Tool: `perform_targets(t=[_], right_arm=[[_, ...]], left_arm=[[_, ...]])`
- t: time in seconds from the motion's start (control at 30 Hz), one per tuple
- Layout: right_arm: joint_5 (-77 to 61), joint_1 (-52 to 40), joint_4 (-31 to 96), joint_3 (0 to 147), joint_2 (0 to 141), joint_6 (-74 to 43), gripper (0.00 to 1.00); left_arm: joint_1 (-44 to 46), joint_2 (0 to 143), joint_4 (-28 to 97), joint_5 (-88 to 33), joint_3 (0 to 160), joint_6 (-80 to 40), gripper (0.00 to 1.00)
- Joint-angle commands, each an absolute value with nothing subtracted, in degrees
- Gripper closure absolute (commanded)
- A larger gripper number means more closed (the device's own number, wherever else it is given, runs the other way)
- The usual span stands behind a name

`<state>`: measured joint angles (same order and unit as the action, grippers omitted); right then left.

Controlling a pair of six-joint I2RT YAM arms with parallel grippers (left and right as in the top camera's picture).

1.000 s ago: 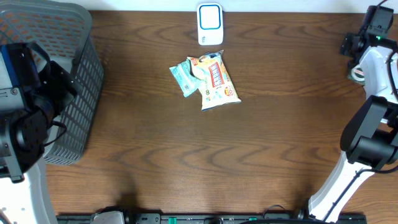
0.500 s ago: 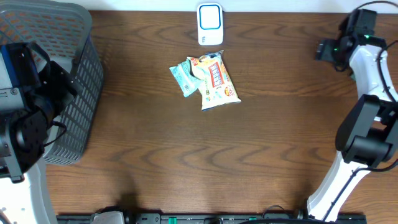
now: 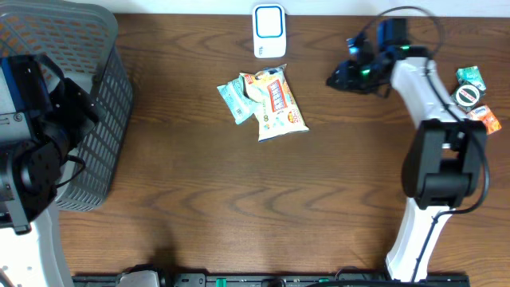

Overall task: Scan the item barcode
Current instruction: 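Reach the right gripper to the orange-and-white snack bag and grasp it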

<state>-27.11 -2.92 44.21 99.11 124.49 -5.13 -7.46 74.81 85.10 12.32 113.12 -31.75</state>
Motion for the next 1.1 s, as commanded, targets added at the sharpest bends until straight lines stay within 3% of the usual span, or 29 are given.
perform_targets(t=[0.0,0.1,0.6,0.77,0.9,1.07], right_arm=[[-20.73,-6.02,43.42,99.57,124.29,-5.91,0.84],[-21.17,-8.51,43.07,101.21,123.46,-7.01,0.99],[-18.9,-18.28,40.42,102.39,122.13,-7.07,0.99],[-10.81,-20.23,42.52,102.13,122.19,-8.34,0.99],[-1.58,-23.0,44.29,98.26,122.61,-8.86,0.99],[-2.26,-24.91,38.72,89.17,122.91,-9.91,0.99]], left_arm=[[-7.75,74.85,85.25,12.47,113.54,-32.25,0.02],[-7.75,74.85,85.25,12.47,113.54,-32.25,0.02],[-7.75,74.85,85.23,12.47,113.54,-32.25,0.02],[-7.75,74.85,85.23,12.47,113.54,-32.25,0.02],[-7.75,74.85,85.23,12.47,113.54,-32.25,0.02],[-7.75,74.85,85.25,12.47,113.54,-32.25,0.02]])
